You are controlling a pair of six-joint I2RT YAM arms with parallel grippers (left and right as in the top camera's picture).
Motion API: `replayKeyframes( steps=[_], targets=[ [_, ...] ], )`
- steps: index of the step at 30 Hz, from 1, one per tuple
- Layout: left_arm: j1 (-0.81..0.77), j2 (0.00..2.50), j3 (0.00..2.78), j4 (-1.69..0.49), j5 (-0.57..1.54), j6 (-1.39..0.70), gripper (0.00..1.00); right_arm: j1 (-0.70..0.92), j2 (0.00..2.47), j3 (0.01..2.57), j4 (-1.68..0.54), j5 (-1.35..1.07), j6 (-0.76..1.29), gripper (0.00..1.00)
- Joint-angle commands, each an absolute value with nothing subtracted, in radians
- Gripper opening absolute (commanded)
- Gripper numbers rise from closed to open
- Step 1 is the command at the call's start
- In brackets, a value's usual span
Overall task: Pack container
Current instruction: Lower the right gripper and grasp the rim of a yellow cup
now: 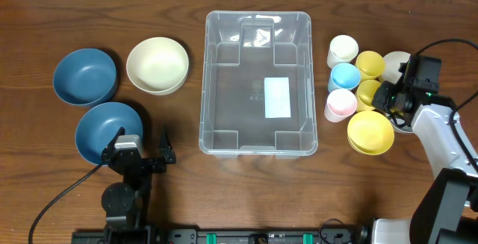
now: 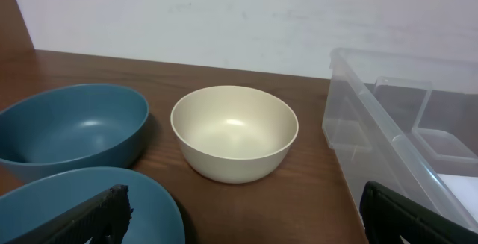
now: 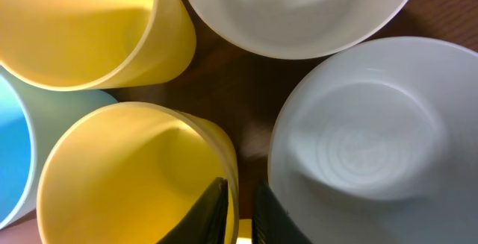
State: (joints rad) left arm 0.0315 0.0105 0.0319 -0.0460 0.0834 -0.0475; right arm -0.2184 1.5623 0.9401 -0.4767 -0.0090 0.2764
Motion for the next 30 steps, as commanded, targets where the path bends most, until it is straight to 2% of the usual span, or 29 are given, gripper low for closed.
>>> replayKeyframes(
  steps=[1,6,9,12,30],
  targets=[
    [0.028,0.010,0.004,-0.059,0.094,-0.034,0.98,-0.200,1.571,0.950,-0.473,-0.012,0.273,0.12],
    [0.028,0.010,0.004,-0.059,0.094,-0.034,0.98,-0.200,1.571,0.950,-0.471,-0.012,0.273,0.11],
    [0.028,0.010,0.004,-0.059,0.094,-0.034,0.98,-0.199,1.571,0.950,-0.471,-0.013,0.276,0.04],
    [0.028,0.010,0.004,-0.059,0.094,-0.034,0.98,-0.198,1.571,0.950,-0.471,-0.013,0.277,0.01],
    [0.028,0.010,0.004,-0.059,0.094,-0.034,0.98,-0.167,1.443,1.001,-0.566,-0.012,0.284,0.01]
  ],
)
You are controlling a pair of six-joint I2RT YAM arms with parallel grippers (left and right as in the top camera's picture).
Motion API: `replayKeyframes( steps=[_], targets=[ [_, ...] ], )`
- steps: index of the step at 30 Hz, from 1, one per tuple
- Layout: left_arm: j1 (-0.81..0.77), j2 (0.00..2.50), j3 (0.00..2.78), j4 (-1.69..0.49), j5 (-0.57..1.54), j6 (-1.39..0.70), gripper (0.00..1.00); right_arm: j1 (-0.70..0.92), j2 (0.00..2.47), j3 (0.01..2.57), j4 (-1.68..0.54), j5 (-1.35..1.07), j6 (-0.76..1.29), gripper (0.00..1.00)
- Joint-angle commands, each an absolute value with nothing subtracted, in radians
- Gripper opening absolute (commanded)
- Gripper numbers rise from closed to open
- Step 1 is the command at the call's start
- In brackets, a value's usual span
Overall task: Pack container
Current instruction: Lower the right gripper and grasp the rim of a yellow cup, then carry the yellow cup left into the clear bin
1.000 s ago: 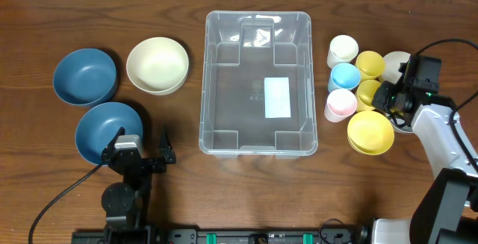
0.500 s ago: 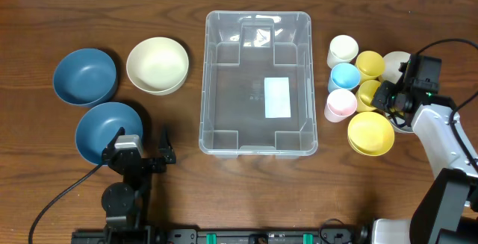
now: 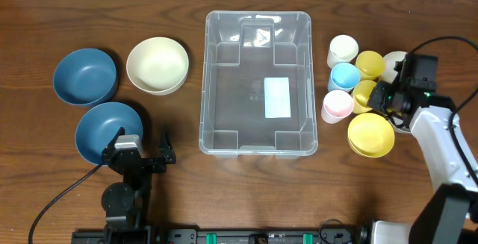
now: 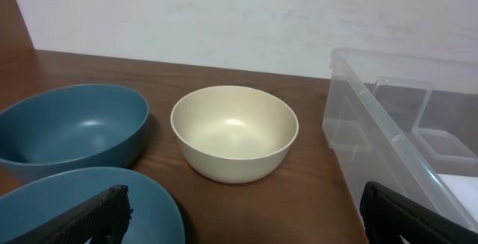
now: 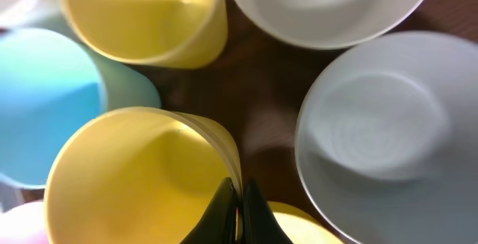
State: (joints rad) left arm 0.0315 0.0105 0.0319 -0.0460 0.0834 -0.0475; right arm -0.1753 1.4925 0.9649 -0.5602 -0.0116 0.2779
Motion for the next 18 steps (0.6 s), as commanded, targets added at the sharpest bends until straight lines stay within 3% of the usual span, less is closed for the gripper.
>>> replayKeyframes(
  steps=[1,12,18],
  targets=[
    [0.028,0.010,0.004,-0.059,0.094,-0.034,0.98,-0.167,1.431,1.001,-0.570,-0.010,0.284,0.01],
    [0.028,0.010,0.004,-0.059,0.094,-0.034,0.98,-0.152,1.289,1.003,-0.614,-0.014,0.258,0.01],
    [0.028,0.010,0.004,-0.059,0.094,-0.034,0.98,-0.047,1.181,1.050,-0.641,-0.067,0.157,0.01]
  ],
)
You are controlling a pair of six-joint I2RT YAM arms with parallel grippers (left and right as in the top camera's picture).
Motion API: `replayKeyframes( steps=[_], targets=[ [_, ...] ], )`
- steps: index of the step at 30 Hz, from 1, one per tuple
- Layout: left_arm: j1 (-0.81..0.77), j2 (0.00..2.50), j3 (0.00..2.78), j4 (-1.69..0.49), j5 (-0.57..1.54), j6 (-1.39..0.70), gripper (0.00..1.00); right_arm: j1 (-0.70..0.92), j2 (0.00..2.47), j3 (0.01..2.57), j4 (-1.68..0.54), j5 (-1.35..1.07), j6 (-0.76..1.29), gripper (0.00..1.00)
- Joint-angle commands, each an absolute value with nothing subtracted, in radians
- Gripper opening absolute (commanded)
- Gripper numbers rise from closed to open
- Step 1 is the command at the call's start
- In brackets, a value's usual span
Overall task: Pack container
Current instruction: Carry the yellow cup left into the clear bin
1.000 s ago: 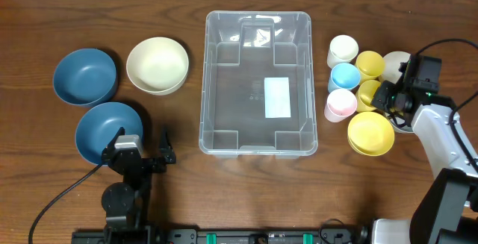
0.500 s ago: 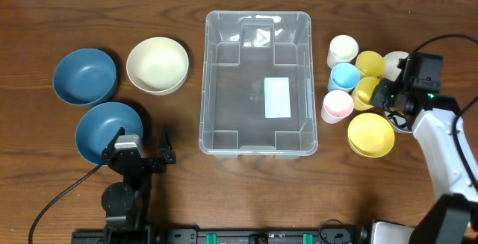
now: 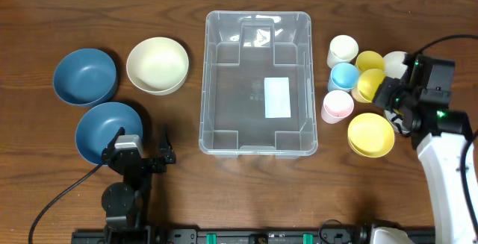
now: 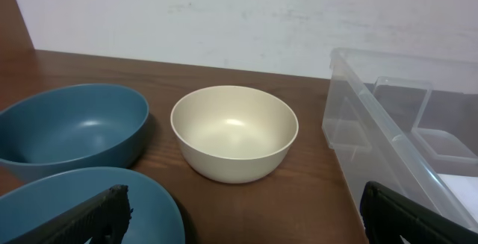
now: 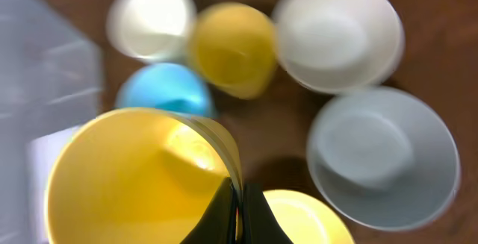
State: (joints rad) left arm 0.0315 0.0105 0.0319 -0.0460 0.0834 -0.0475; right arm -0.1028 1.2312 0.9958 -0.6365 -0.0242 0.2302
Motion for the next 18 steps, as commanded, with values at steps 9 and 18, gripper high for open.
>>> replayKeyframes(
  steps=[9,18],
  targets=[
    [0.028,0.010,0.004,-0.059,0.094,-0.034,0.98,0.281,1.149,1.156,-0.618,-0.086,0.047,0.01],
    [0.028,0.010,0.004,-0.059,0.094,-0.034,0.98,0.517,1.215,1.159,-0.455,-0.076,0.036,0.01]
  ],
)
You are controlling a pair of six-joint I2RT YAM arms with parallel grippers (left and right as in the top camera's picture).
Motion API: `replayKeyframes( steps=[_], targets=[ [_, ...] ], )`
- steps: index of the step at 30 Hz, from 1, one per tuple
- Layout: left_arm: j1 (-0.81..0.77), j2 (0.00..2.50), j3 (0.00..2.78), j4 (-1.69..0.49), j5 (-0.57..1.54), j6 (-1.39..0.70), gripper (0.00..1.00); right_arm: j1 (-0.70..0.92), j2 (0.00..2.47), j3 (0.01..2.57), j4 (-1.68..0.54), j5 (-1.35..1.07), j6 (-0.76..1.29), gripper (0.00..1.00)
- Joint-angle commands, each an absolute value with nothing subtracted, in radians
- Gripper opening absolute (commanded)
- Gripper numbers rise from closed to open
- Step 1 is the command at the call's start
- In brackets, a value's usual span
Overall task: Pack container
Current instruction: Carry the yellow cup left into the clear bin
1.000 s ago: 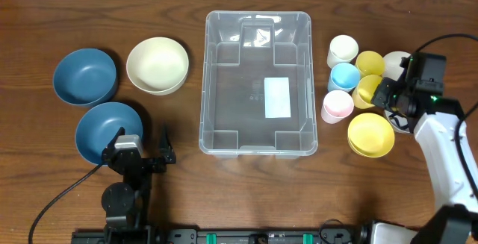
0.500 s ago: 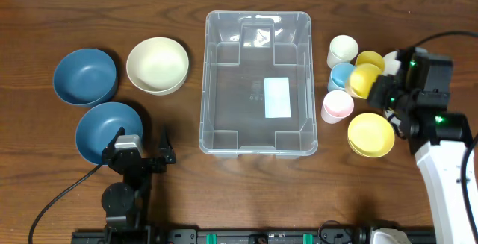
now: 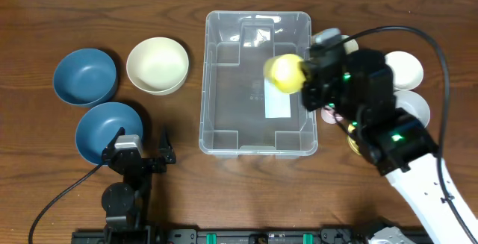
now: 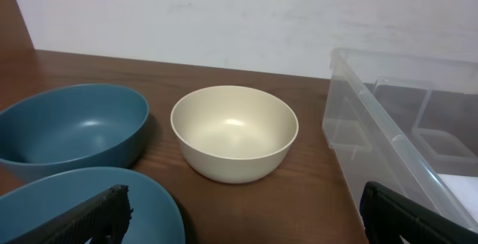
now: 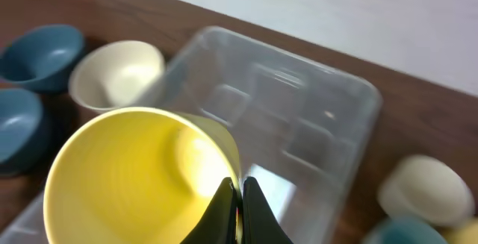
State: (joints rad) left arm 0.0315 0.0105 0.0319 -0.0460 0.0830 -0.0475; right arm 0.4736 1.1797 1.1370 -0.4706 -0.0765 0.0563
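The clear plastic container (image 3: 258, 83) stands mid-table. A yellow cup (image 3: 284, 74) hangs tilted over its right half, and my right gripper (image 3: 302, 80) is shut on the cup's rim. In the right wrist view the yellow cup (image 5: 142, 177) fills the lower left, its rim pinched in my right gripper (image 5: 237, 190), with the container (image 5: 299, 110) beyond it. My left gripper (image 3: 140, 150) rests open at the front left beside a blue bowl (image 3: 109, 130); its dark fingers (image 4: 97, 213) frame that bowl's rim and a cream bowl (image 4: 234, 130).
A second blue bowl (image 3: 85, 75) and the cream bowl (image 3: 157, 65) sit left of the container. To its right are a white cup (image 3: 337, 42), a white bowl (image 3: 405, 68) and a pale grey bowl (image 3: 417, 107). My right arm hides other cups there.
My right gripper has moved with the yellow cup from above the cluster of cups on the right to over the container's right half. The left arm has not moved.
My right gripper's fingers stood on either side of a yellow cup's rim among the cups on the right. Then they were shut on that rim. Then the cup was raised above the cluster, and now it hangs over the container.
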Motion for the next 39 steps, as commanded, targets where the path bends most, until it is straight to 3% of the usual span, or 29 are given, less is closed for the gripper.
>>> replayKeyframes(
  steps=[1,15,39],
  targets=[
    [0.028,0.010,0.004,-0.059,0.094,-0.034,0.98,0.534,1.233,1.159,-0.447,-0.076,0.036,0.01],
    [0.028,0.010,0.004,-0.059,0.094,-0.034,0.98,0.729,1.426,1.159,-0.433,-0.079,0.039,0.01],
    [0.028,0.010,0.004,-0.059,0.094,-0.034,0.98,0.788,1.538,1.159,-0.497,-0.079,0.085,0.01]
  ],
)
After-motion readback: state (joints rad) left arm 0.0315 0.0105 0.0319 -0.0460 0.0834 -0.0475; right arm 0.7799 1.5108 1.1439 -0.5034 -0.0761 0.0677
